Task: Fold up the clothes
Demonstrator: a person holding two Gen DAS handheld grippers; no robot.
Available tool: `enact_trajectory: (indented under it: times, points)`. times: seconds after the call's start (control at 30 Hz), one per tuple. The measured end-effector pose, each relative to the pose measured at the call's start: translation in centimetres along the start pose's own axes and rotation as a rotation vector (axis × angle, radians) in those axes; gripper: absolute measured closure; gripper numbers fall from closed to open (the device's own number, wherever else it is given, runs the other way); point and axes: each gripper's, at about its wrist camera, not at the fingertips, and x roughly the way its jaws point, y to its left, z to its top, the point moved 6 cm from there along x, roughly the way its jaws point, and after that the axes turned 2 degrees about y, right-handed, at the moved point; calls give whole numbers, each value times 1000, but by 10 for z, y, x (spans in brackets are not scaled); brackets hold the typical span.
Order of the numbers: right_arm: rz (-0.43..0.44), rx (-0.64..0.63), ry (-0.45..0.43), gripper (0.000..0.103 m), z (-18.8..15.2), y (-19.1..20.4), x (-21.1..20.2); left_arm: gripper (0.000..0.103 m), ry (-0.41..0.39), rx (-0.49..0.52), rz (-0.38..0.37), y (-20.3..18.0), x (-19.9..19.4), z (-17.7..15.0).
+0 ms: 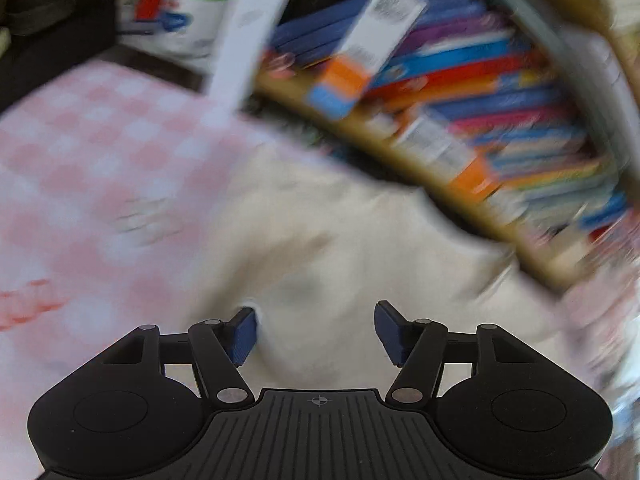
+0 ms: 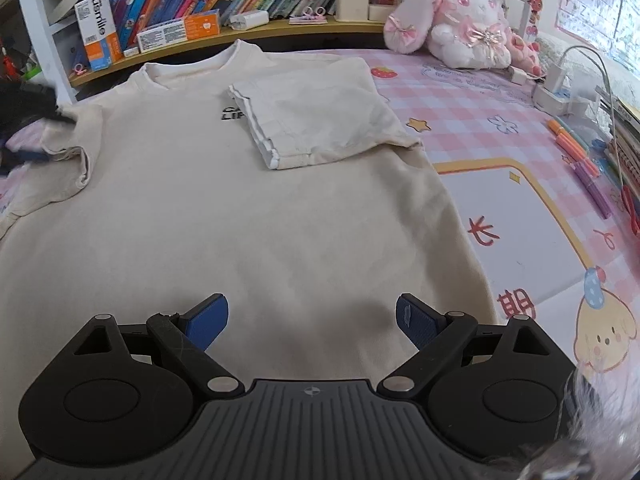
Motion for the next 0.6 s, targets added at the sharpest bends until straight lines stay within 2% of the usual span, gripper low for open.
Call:
enact_trajectory:
  times: [0.1,0.13,0.2,0.23,0.3,0.37,0.4,0.6]
  points:
    - [-10,25,11,12,0,-5,2,38,71,108,-326,-55,3,3]
    - [-12,32,13,12,0,-6,3,38,78,146,-399,-66,-2,4]
    - [-14,35,11,12,0,-7,3,37,16,186,-400,-64,-16,11]
    - [-14,34,10,12,0,-7,3,37,-11,178,-358,-52,-21,16]
    - [-15,33,12,12,-1,-8,2,40,-41,169,-187,-20,-25,26]
    - [-20,39,15,12,-2,-10,2,41,-61,237,1,10,-26,33]
    - [-22,42,17,12,-2,-10,3,41,-65,267,68,22,-26,36]
    - [-30,18,25,11,-2,-4,4,43,-33,305,205,49,-9,45]
